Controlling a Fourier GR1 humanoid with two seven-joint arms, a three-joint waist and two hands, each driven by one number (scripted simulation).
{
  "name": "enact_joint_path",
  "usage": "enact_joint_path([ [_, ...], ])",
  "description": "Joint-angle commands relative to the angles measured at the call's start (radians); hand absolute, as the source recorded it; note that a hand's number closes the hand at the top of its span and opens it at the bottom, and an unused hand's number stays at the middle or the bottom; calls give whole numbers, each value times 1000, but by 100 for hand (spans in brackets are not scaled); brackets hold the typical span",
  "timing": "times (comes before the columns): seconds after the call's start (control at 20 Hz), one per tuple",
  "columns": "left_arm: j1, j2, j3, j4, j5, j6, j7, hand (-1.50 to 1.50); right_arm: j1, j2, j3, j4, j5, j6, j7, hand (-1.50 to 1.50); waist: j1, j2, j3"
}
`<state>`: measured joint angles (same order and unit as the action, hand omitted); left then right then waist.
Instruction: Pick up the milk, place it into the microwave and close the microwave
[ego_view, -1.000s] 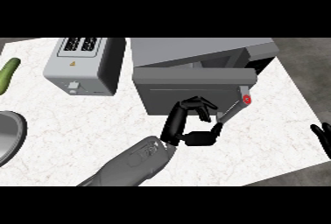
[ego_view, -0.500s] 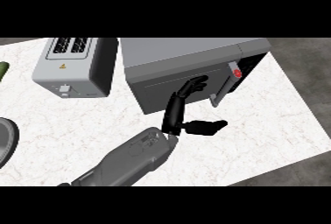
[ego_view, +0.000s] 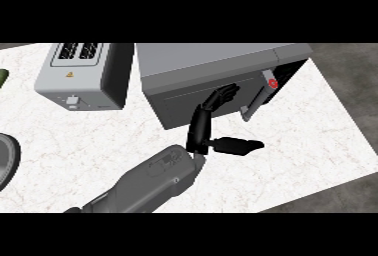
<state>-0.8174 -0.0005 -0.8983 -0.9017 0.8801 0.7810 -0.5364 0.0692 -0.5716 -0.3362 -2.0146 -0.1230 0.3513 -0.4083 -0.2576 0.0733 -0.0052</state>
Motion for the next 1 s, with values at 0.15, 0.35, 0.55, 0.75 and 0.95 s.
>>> enact_joint_path([
  [0.15, -79, 0, 60, 80, 62, 17, -28, -150, -54, -24, -6, 30, 14, -10, 10, 150, -1, 17, 1],
  [0.35, -82, 0, 53, 86, 85, 12, -53, -150, -74, -27, 1, 48, 13, -11, 21, 150, -1, 19, 1],
  [0.55, -80, 0, 55, 104, 109, 4, -70, -150, -101, -39, -13, 69, 8, -13, 20, 150, -3, 20, 2],
  [0.75, -84, 0, 40, 86, 124, 2, -83, -150, -90, 99, 87, 145, -227, 52, 65, -150, 12, 27, 6],
  [0.95, -94, 0, 39, 94, 143, 0, -100, -150, -112, 92, 87, 187, -283, 78, 84, -150, 1, 27, 5],
])
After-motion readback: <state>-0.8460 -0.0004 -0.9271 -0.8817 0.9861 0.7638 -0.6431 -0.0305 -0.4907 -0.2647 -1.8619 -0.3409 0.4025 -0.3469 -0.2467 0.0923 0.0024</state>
